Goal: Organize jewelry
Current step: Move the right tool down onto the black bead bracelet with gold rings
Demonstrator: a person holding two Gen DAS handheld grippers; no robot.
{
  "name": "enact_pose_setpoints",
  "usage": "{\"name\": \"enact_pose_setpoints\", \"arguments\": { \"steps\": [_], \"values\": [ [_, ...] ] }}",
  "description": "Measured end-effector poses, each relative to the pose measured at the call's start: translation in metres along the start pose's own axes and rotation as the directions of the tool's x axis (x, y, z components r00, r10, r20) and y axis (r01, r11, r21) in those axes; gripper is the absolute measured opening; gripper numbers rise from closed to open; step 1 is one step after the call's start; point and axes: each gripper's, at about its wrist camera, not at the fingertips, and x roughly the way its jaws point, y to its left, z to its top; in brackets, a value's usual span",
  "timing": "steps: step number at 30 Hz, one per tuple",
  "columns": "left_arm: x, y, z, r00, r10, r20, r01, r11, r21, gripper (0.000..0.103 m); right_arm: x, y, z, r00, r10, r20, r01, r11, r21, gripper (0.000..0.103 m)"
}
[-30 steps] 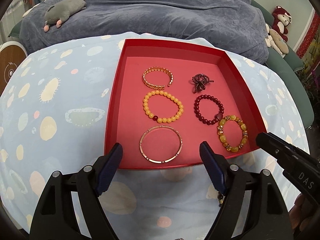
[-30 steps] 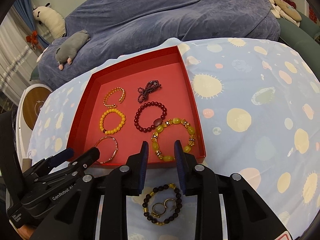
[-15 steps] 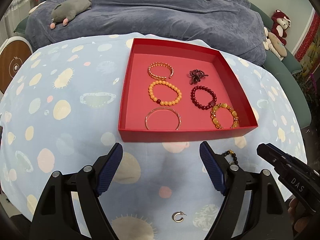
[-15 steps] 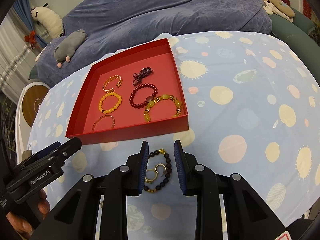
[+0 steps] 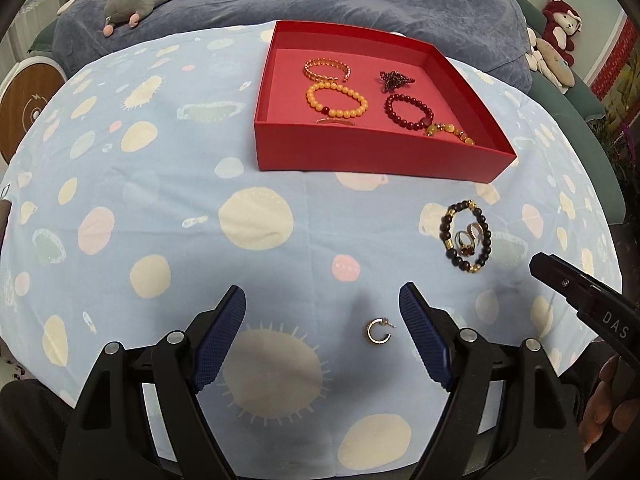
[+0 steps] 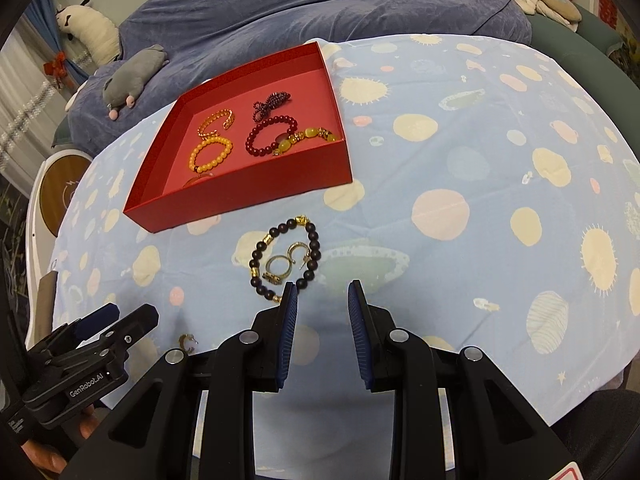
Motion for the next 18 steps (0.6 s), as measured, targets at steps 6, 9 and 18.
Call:
{"name": "enact_pose_setpoints", "arguments": {
  "steps": [6,9,18],
  "values": [
    [0.001,0.000,-0.012,1.000,0.011,-0.012,-0.011,1.000,0.003,0.075,0.006,0.000,-0.008,1.000,-0.006,-0.012,0.006,1.000,-0.007,0.027],
    [0.002,0.002,-0.014,1.000,0.016,-0.016,-0.016,1.000,-0.003,0.075,0.010,0.004,-0.005,1.000,-0.007,-0.012,0.007,1.000,-0.014,0.027],
    [0.004,0.007,-0.012,1.000,0.024,-0.016,-0.024,1.000,-0.019,0.075,0.035,0.016,0.011,1.000,-0.022,-0.023,0.021,0.999,-0.032,0.026]
  ]
}}
